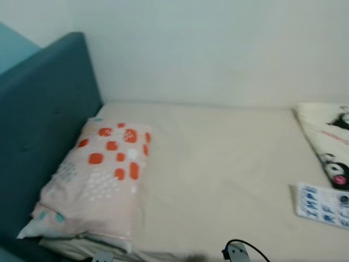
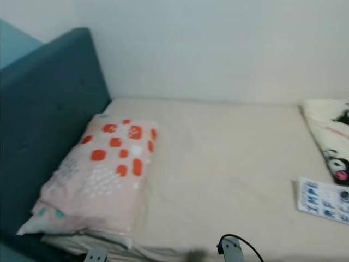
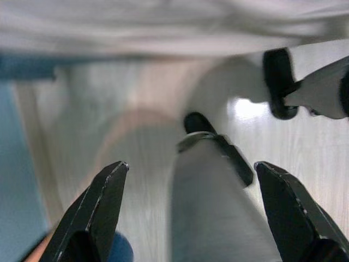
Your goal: Clean up the room
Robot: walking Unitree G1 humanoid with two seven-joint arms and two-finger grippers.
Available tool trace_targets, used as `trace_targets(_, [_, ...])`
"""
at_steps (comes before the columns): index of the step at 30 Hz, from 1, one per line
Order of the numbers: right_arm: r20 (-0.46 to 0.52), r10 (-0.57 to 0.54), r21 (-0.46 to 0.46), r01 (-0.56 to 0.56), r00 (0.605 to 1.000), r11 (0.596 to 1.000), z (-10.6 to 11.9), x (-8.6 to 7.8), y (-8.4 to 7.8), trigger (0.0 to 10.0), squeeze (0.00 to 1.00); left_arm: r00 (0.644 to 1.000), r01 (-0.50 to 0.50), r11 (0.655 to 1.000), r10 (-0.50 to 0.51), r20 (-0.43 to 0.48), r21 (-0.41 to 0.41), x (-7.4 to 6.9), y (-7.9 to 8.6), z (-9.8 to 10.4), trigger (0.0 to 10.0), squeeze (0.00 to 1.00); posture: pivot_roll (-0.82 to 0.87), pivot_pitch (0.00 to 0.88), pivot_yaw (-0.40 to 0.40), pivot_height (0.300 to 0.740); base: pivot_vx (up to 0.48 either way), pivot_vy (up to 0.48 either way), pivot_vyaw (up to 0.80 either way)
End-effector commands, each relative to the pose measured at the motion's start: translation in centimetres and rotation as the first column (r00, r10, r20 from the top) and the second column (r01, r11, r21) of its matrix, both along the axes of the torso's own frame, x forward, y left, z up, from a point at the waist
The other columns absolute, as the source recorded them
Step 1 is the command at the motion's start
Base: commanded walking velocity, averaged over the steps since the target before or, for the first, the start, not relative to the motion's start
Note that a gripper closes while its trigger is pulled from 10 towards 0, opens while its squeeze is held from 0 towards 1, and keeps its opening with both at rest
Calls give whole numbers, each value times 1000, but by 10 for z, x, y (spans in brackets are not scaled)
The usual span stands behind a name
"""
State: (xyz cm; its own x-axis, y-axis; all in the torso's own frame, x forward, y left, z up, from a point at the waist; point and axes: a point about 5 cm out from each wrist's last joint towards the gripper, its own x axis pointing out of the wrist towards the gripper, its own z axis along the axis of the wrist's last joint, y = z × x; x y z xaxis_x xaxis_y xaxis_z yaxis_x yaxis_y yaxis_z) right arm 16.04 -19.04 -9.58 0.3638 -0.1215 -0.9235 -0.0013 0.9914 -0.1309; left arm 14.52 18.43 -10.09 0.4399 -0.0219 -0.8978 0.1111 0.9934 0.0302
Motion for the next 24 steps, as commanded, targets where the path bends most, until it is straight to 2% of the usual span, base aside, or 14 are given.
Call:
trace_targets(1, [-20,2,13,-2,1000,1000,-2,-5,4,10000,0,1000,13,1000,-13,-2,17,0,5,0,10000,0,-98,64,-11,740,0,0,-769])
trace_targets(6, [-20,7,13,-7,1000,1000,-2,-4,4,10000,0,1000,17,1000,-17,-5,22,-2,6,0,10000,0,-98,62,-11,740,0,0,-769])
trace_targets(10, [-12,0,13,0,1000,1000,-2,-3,4,10000,0,1000,23,1000,-23,-2,20,0,0,0,10000,0,-98,61,-12,740,0,0,-769])
trace_targets(12, [-4,-5,11,5,1000,1000,-2,-3,4,10000,0,999,31,999,-31,8,15,5,-8,1,10000,0,-98,60,-12,740,0,0,0])
trace_targets(18, [0,-10,12,10,1000,1000,-1,-2,3,10000,0,998,48,999,-48,27,8,13,-15,3,10000,0,-98,59,-13,740,0,0,0])
trace_targets(24, [1,-11,11,11,1000,1000,-1,-2,3,10000,0,999,42,999,-42,21,13,14,-16,4,10000,0,-101,59,-12,740,0,-399,0])
